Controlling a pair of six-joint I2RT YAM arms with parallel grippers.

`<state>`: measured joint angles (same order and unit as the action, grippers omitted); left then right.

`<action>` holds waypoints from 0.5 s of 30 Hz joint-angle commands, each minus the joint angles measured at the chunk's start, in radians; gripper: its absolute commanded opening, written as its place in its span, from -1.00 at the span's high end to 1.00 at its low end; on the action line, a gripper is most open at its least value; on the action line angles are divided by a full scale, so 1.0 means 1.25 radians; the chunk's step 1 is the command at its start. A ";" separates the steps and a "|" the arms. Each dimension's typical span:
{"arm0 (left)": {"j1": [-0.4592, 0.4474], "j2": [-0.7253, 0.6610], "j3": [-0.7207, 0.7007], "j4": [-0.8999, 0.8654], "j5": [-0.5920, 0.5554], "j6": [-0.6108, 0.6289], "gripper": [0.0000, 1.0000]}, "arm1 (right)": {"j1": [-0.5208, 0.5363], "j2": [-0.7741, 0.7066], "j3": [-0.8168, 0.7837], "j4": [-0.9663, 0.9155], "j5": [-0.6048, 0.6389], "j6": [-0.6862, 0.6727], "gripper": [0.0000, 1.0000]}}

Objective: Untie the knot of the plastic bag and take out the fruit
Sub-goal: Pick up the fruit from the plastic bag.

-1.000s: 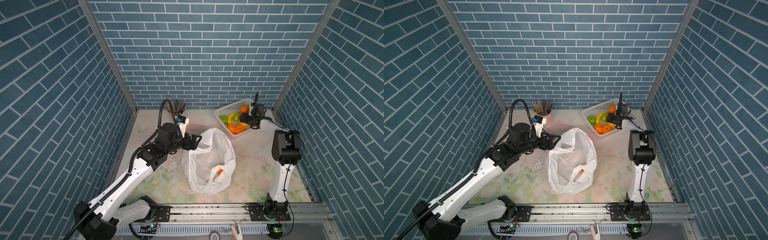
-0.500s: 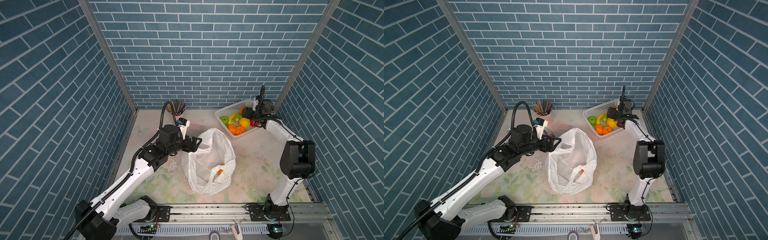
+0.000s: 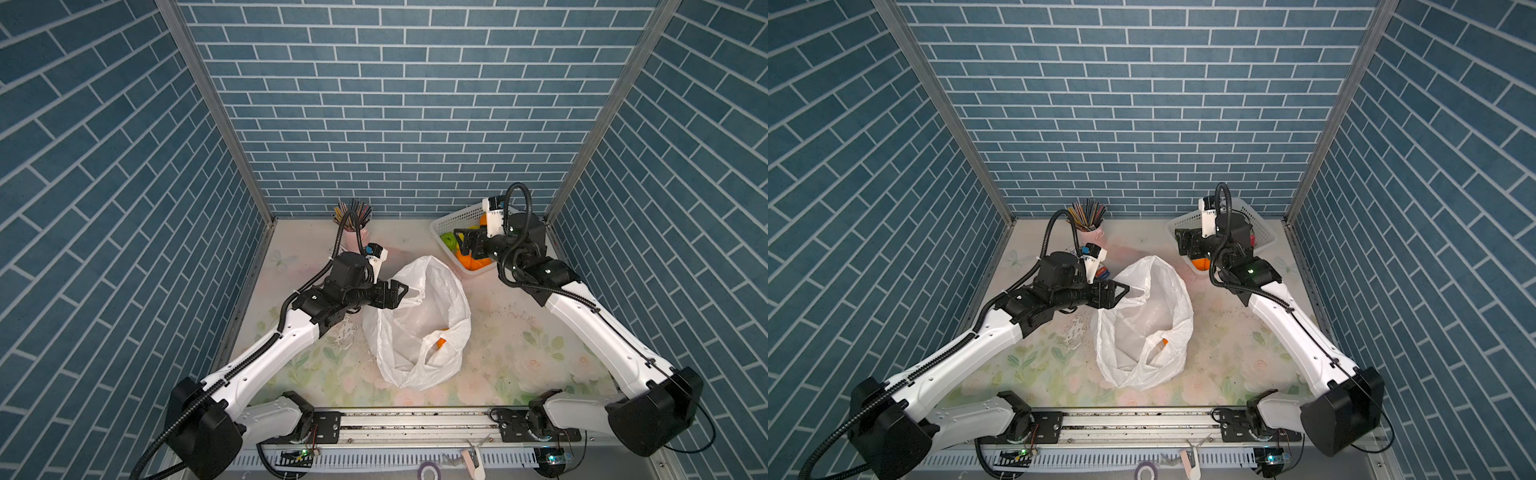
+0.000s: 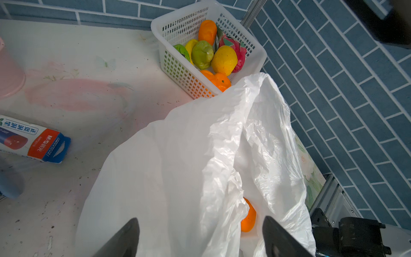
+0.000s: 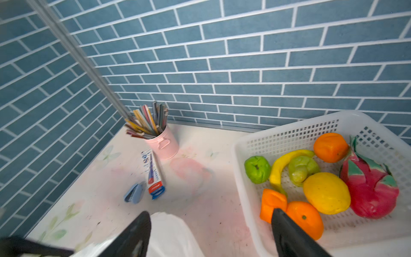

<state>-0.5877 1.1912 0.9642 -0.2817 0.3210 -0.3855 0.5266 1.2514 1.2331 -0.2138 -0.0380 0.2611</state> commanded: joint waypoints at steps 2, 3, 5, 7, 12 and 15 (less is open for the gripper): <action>-0.002 0.005 -0.018 0.033 0.015 0.001 -0.74 | 0.099 -0.086 -0.047 -0.086 0.028 0.020 -0.66; -0.002 0.007 -0.020 0.036 0.015 0.000 -0.73 | 0.126 -0.106 -0.061 -0.095 0.031 0.035 -0.65; -0.003 0.013 -0.022 0.041 0.017 -0.002 -0.66 | 0.176 -0.139 -0.082 -0.111 0.027 0.055 -0.60; -0.003 0.019 -0.022 0.044 0.019 -0.002 -0.57 | 0.223 -0.163 -0.099 -0.131 0.024 0.074 -0.55; -0.003 0.032 -0.020 0.044 0.022 -0.003 -0.39 | 0.304 -0.192 -0.150 -0.177 -0.015 0.119 -0.44; -0.002 0.035 -0.021 0.045 0.021 -0.003 -0.17 | 0.340 -0.191 -0.185 -0.207 -0.046 0.135 -0.39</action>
<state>-0.5877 1.2289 0.9501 -0.2447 0.3420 -0.3916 0.9237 1.0149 1.0298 -0.3954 -0.0563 0.3721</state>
